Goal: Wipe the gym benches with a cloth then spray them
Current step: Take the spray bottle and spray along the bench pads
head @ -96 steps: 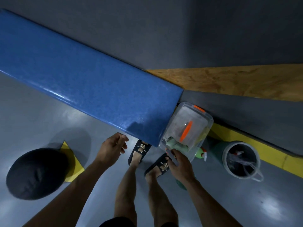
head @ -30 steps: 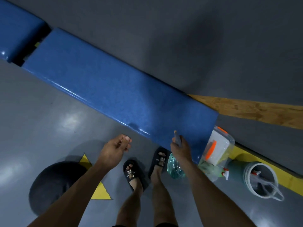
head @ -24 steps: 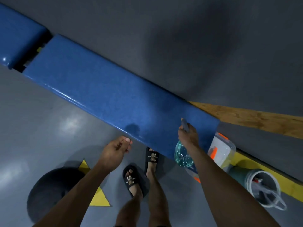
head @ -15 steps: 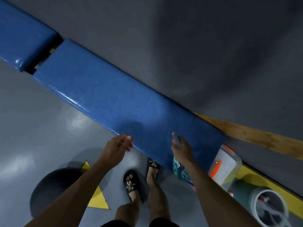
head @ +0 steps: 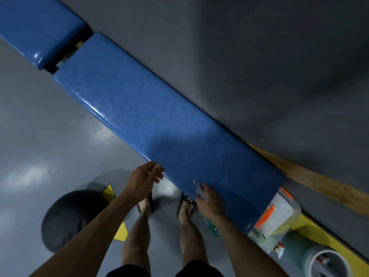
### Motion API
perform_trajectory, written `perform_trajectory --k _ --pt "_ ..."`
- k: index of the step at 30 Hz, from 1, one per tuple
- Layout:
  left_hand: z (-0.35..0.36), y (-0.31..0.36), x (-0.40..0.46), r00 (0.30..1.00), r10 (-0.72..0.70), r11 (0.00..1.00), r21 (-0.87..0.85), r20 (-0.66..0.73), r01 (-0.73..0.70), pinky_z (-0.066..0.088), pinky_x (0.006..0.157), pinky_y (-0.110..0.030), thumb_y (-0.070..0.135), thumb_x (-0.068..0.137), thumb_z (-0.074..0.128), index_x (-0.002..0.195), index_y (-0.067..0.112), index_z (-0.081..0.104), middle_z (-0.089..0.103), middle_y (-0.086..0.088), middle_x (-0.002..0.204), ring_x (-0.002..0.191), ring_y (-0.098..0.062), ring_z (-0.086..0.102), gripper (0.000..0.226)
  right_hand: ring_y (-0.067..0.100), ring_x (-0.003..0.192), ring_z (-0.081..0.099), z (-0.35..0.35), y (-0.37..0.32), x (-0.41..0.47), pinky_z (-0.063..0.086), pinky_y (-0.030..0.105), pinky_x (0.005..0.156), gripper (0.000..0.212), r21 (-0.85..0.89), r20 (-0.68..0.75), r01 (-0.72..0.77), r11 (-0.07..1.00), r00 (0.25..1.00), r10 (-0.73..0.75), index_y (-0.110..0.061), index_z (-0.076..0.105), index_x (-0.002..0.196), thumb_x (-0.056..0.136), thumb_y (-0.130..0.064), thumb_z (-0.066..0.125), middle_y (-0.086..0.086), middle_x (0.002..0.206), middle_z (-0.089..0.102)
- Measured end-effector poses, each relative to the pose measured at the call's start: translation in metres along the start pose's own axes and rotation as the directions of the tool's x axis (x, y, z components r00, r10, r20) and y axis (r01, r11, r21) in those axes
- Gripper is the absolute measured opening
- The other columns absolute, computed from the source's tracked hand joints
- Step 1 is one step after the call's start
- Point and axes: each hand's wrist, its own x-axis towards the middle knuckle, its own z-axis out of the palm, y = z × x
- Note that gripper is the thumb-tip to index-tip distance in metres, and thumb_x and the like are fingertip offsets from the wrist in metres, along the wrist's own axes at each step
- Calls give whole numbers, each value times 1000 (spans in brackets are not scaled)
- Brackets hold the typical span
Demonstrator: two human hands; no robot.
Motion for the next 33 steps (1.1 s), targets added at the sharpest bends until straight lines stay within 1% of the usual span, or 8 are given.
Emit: perform_trajectory --k 2,5,9,13,18,21,27,33 --pt "-4 -3 1 1000 -7 1000 -23 2 7 54 73 -34 52 93 40 92 32 65 71 7 81 76 -12 68 32 26 99 62 -22 -7 12 50 41 85 29 92 -58 3 996 998 3 -16 58 102 76 -29 56 4 103 65" --pt "-11 -2 5 1000 15 1000 -8 17 -14 52 69 -29 52 92 39 92 32 65 70 5 82 74 -10 67 32 20 93 62 -63 -22 30 46 29 77 18 203 -163 -21 979 985 54 -15 59 102 85 -9 60 -2 102 64" --pt "-21 -2 12 999 25 999 -20 28 -24 50 66 -25 51 93 39 90 32 65 70 6 80 74 -9 68 32 22 79 59 -99 -34 59 38 26 66 7 178 -293 -67 982 949 118 -23 56 86 87 -16 58 -3 89 62" --pt "-33 -7 23 998 12 999 -43 57 -10 48 66 -24 50 97 41 90 29 66 70 10 81 74 -10 67 34 27 75 59 -104 -48 63 38 30 60 12 126 -331 -133 983 928 168 -22 50 76 87 -22 55 0 81 59" --pt "-55 -17 31 996 20 998 -62 83 -15 48 66 -24 47 98 44 89 27 66 70 3 80 74 -14 68 31 24 75 61 -47 -65 41 50 36 68 4 126 -222 -103 987 966 129 -16 57 83 83 -15 60 -1 78 63" --pt "-78 -28 32 996 41 996 -78 83 -35 50 64 -21 49 95 43 88 26 66 70 1 78 71 -13 67 33 22 83 64 6 -86 27 51 35 75 10 135 -143 -76 988 985 95 -14 62 89 79 -10 61 -3 86 67" --pt "-135 -59 40 998 -2 998 -55 70 6 49 63 -21 29 103 46 87 20 66 71 -2 77 70 -17 68 27 24 91 62 95 -134 18 51 41 81 30 97 -8 -103 990 995 104 -23 58 92 68 -39 48 2 97 65" --pt "-189 -74 52 997 21 999 -26 78 -19 52 63 -25 34 102 44 90 23 66 72 3 80 72 -11 69 27 19 81 58 103 -183 40 43 28 72 9 173 -132 -172 970 972 196 -16 59 94 85 -17 60 1 88 63"
